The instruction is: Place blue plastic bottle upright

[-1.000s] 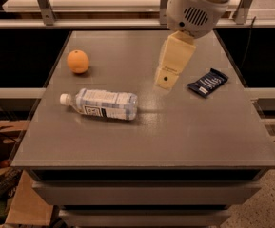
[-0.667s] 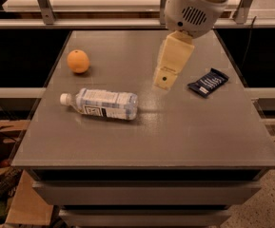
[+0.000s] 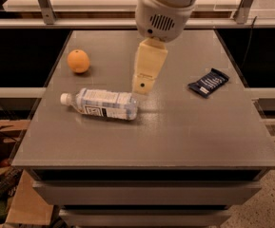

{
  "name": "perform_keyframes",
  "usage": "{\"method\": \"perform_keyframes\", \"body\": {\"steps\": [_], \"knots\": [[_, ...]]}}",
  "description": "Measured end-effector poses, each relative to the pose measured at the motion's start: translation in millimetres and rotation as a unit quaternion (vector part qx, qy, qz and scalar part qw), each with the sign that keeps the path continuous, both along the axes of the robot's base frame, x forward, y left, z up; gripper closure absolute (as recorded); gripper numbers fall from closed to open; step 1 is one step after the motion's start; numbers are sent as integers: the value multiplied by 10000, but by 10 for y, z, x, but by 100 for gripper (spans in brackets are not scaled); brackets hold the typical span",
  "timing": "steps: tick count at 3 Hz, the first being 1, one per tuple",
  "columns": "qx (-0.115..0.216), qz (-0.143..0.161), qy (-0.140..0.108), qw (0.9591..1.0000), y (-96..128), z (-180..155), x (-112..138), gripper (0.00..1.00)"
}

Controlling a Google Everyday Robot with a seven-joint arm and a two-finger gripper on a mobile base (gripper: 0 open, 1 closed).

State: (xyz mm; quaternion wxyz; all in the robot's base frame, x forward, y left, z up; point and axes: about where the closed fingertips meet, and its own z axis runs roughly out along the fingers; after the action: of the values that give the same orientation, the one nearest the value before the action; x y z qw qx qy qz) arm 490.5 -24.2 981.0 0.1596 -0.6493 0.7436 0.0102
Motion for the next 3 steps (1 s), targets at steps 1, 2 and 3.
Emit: {"method": "perform_keyframes", "body": {"steps": [1,2,3], "knots": [[-313,279,84,9991,291,-158,80,0],[-484,414,214,9977,541,-352,167,0],[-556,473,392,9966,791,-602,261,0]]}}
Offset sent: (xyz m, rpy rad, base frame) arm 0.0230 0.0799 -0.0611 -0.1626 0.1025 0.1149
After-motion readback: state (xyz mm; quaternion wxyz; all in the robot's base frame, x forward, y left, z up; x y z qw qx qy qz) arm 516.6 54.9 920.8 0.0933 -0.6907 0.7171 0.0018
